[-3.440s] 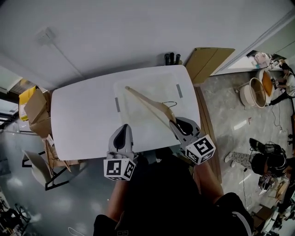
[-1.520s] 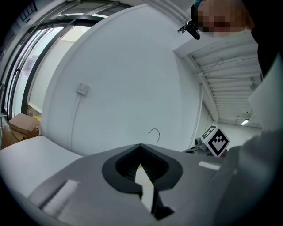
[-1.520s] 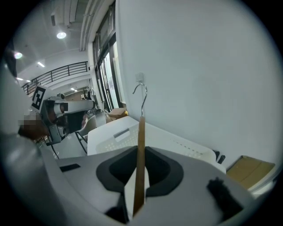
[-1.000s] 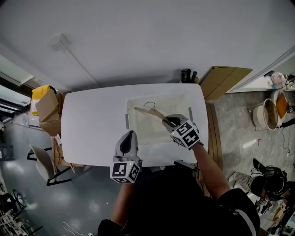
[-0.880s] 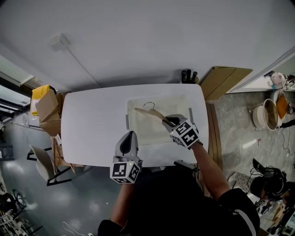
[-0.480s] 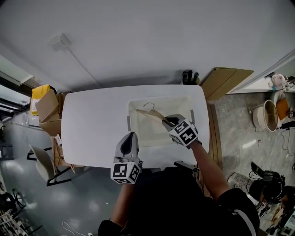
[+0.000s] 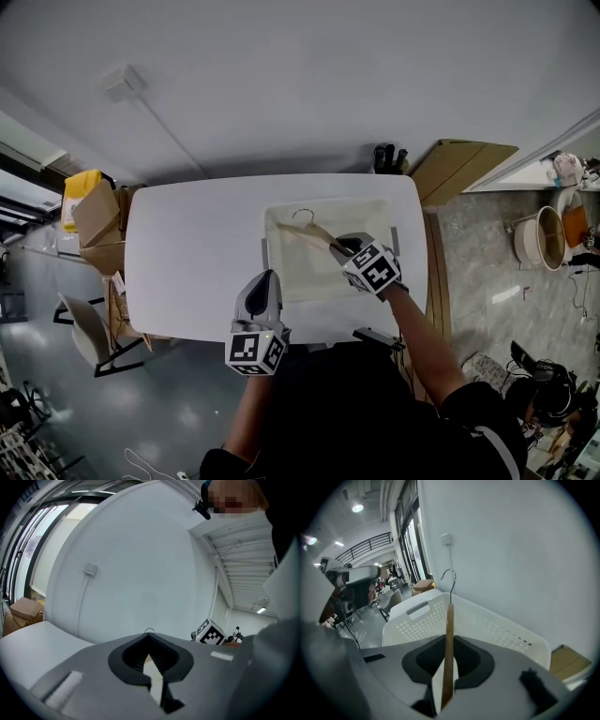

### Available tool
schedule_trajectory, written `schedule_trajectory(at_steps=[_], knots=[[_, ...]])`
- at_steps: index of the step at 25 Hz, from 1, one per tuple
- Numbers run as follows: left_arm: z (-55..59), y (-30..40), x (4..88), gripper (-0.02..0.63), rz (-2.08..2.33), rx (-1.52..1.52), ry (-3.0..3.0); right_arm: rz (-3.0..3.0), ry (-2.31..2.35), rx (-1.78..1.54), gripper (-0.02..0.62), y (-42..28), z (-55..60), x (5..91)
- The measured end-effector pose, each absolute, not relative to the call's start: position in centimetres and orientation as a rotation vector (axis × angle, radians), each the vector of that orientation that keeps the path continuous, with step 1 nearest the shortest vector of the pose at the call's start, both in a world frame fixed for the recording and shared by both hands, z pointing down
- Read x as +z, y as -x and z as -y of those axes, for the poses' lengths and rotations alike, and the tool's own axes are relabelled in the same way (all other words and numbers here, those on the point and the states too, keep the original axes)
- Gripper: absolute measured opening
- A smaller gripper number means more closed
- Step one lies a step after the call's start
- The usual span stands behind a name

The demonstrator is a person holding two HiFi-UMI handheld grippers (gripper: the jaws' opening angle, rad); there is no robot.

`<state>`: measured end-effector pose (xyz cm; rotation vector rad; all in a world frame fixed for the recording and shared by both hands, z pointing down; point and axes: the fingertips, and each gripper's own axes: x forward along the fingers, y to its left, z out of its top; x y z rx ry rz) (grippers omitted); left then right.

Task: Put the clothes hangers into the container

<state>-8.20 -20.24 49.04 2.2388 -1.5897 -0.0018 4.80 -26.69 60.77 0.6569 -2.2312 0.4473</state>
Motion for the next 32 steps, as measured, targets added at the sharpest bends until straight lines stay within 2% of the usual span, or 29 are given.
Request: schedule_trajectory(at_steps=[32], knots=[[18.0, 8.7, 49.0, 0.005, 1.612, 0.000, -2.224, 2.215, -0.678, 0.419, 0.064, -5.4, 27.0, 61.8]])
